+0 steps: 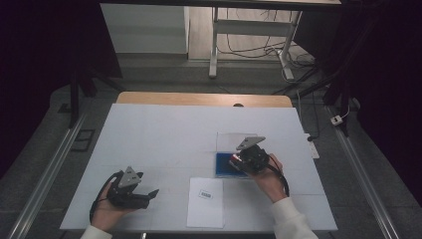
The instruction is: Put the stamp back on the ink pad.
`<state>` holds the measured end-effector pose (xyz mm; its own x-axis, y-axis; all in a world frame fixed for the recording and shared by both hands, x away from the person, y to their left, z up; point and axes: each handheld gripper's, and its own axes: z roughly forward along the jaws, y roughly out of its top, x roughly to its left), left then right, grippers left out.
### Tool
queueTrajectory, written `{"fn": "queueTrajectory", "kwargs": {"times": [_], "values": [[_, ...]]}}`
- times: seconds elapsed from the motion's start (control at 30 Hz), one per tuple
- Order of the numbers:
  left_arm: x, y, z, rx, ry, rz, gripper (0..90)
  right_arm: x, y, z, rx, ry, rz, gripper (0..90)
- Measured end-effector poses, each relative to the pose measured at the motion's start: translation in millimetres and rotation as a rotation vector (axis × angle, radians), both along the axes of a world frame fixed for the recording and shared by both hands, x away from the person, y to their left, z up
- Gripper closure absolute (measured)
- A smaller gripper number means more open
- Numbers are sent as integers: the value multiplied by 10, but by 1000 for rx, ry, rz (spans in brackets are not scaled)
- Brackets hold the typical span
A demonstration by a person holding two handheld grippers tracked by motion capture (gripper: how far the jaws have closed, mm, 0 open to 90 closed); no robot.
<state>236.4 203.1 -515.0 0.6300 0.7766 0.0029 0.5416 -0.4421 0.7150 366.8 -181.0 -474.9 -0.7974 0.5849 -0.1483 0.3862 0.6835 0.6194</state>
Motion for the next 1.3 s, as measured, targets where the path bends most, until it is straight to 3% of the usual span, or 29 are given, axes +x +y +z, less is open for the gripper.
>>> {"fn": "queueTrajectory", "kwargs": {"times": [0.13,0.23,0.5,0.8,0.93,1.3], "values": [[0,4,3,-3,2,1,188,-6,6,-9,5,-7,3,682],[1,6,3,-6,2,1,188,-13,11,-8,22,-7,2,582],[-3,9,5,-10,5,5,188,-64,-55,64,138,-31,-5,448],[-8,12,6,-18,18,15,188,-204,-181,107,180,-78,9,410],[-17,12,10,-30,23,15,189,-316,-286,118,247,-80,13,407],[-39,11,-4,-41,30,19,189,-573,-714,139,272,-147,-21,408]]}}
